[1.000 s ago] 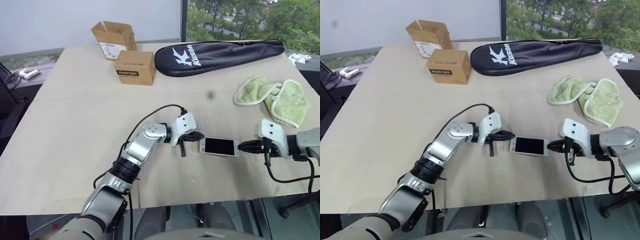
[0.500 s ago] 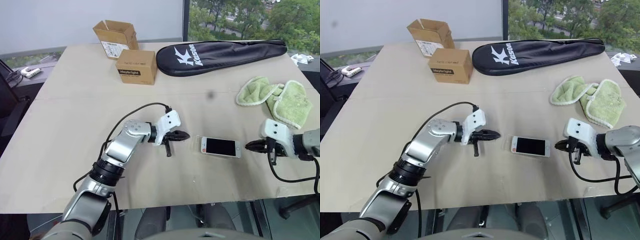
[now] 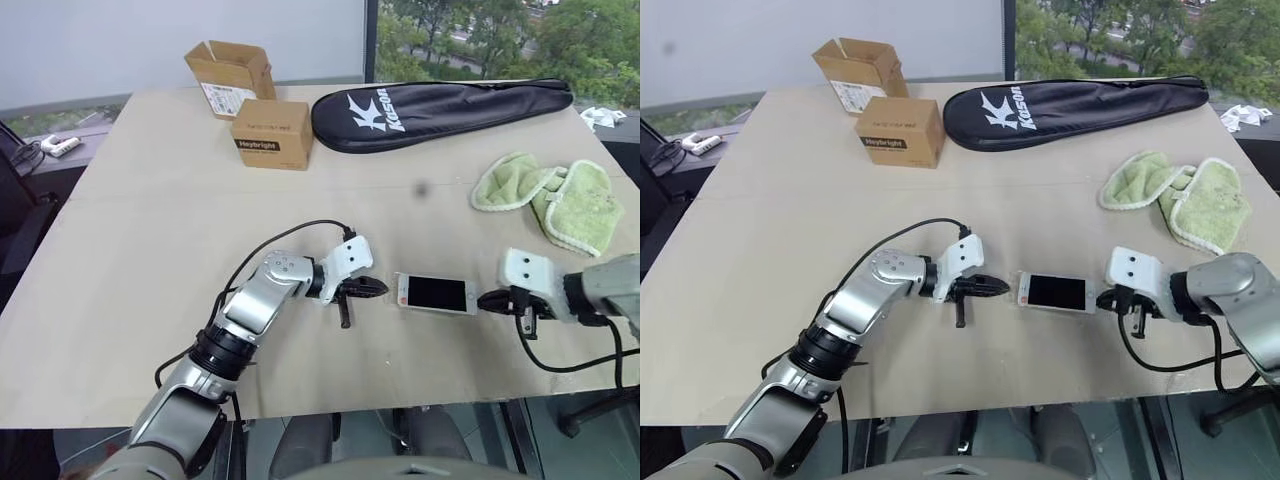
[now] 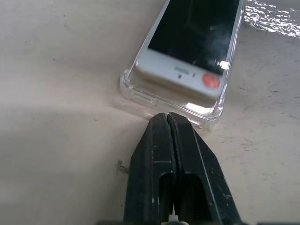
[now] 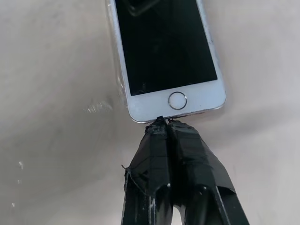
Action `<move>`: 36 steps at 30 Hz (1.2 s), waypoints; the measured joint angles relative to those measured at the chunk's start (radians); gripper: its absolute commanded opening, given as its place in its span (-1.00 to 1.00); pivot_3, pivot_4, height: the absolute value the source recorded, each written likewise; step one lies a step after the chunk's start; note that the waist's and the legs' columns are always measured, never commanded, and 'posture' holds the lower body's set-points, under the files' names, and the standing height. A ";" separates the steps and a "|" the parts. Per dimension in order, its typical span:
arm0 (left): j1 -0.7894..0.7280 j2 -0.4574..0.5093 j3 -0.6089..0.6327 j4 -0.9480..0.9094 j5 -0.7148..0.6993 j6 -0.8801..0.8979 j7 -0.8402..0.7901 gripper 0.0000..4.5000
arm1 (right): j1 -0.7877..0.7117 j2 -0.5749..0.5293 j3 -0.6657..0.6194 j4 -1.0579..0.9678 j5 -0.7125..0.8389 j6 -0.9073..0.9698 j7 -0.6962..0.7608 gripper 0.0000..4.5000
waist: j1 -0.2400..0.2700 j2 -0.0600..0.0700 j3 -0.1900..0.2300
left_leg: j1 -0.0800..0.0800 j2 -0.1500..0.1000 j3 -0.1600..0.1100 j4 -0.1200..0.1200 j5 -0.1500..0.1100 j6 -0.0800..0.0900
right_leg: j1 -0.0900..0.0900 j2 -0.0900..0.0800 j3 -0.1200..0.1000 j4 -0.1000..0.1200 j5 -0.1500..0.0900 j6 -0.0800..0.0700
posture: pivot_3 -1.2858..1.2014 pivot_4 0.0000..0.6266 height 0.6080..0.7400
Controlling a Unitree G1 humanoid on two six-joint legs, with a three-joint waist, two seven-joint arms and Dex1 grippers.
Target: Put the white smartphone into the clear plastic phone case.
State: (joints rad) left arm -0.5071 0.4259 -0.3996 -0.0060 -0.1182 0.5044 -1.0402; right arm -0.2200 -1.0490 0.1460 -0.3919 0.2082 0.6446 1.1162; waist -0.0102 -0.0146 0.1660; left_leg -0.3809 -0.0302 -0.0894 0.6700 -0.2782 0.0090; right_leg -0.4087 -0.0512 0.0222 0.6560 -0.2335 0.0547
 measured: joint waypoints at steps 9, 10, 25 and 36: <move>0.009 -0.002 0.008 0.001 -0.001 0.004 0.001 -1.00 | -0.069 0.042 0.075 -0.022 -0.048 0.062 -0.014 -0.99 | -0.007 0.000 -0.001 | 0.002 0.001 0.000 0.000 0.000 0.000 | 0.000 0.001 0.001 0.001 0.000 0.000 | 0.03 -0.52 1.00; 0.010 -0.002 0.009 0.001 -0.001 0.007 0.002 -1.00 | -0.072 0.048 0.077 -0.024 -0.050 0.074 -0.016 -0.99 | -0.008 0.000 -0.002 | 0.002 0.001 0.000 0.000 0.000 0.000 | 0.001 0.001 0.001 0.002 0.000 0.000 | 0.03 -0.52 1.00; -0.077 0.077 0.125 0.046 -0.035 -0.036 -0.036 -1.00 | 0.170 0.077 -0.151 0.017 -0.014 -0.026 -0.088 -0.99 | 0.001 -0.003 -0.003 | -0.001 0.000 0.001 0.000 0.000 0.000 | -0.002 0.000 0.001 0.001 0.000 0.000 | 0.03 -0.52 1.00; -0.019 -0.125 0.032 0.018 -0.105 -0.051 -0.021 -1.00 | 0.241 0.363 -0.291 0.186 0.108 -0.269 -0.167 -0.99 | -0.003 -0.002 -0.002 | -0.001 0.000 0.002 -0.001 0.001 -0.001 | -0.003 0.000 0.003 0.002 0.000 0.000 | 0.03 -0.52 1.00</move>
State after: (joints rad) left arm -0.5257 0.3006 -0.3676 0.0119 -0.2231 0.4535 -1.0612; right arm 0.0207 -0.6864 -0.1447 -0.2062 0.3161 0.3761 0.9491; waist -0.0135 -0.0166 0.1639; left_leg -0.3815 -0.0300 -0.0871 0.6691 -0.2775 0.0078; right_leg -0.4113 -0.0510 0.0254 0.6580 -0.2336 0.0549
